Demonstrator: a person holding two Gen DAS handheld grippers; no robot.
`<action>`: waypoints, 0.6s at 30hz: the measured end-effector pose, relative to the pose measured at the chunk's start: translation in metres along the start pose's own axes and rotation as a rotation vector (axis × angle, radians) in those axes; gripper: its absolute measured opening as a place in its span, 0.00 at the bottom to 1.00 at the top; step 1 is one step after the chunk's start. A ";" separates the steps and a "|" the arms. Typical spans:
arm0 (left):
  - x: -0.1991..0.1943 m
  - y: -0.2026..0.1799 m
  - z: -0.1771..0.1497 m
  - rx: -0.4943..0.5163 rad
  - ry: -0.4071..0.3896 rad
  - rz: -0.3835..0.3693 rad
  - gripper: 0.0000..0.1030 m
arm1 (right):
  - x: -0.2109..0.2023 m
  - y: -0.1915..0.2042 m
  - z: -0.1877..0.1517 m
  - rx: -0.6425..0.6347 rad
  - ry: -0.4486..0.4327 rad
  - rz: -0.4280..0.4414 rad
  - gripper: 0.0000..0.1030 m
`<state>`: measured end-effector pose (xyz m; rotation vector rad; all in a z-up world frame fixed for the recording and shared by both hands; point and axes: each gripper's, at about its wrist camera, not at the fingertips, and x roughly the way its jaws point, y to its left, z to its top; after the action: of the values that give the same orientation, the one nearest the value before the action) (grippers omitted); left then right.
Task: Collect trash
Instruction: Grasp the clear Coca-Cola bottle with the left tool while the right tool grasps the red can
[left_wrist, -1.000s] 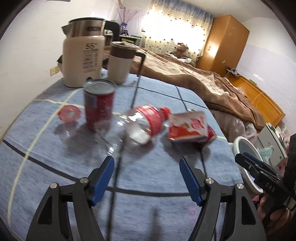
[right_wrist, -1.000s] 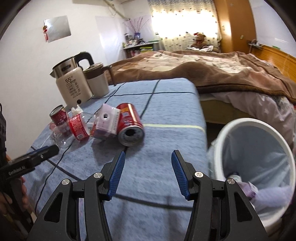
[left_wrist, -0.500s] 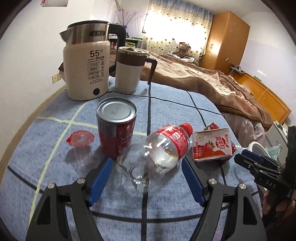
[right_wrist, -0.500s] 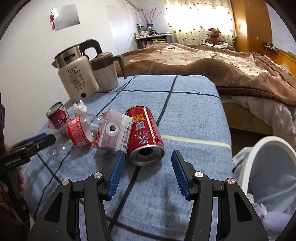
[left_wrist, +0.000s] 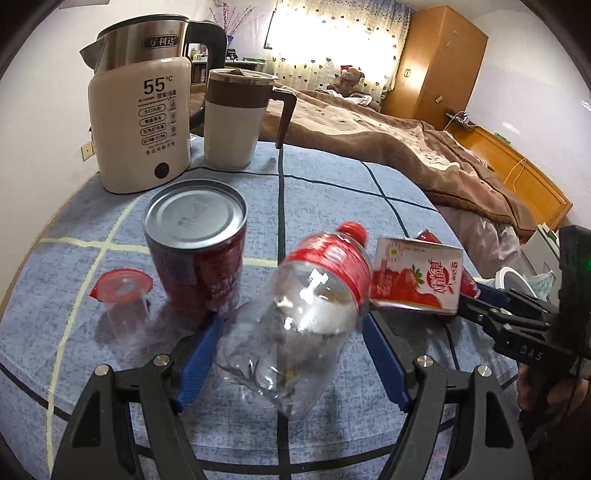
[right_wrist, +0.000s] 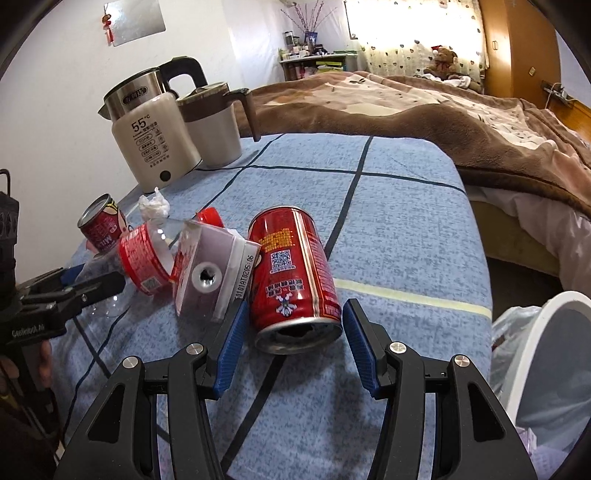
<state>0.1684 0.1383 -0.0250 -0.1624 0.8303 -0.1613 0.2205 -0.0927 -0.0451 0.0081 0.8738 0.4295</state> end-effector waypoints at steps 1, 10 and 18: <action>-0.001 -0.001 0.000 0.005 -0.001 -0.010 0.77 | 0.002 0.000 0.001 -0.001 0.004 0.002 0.53; 0.002 -0.014 0.000 0.049 0.016 -0.050 0.77 | 0.011 0.000 0.001 0.009 0.034 0.026 0.53; 0.012 -0.012 0.007 0.036 0.028 -0.028 0.77 | 0.009 -0.002 -0.001 0.024 0.024 0.027 0.53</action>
<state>0.1807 0.1242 -0.0269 -0.1378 0.8532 -0.2050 0.2255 -0.0916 -0.0525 0.0366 0.9029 0.4447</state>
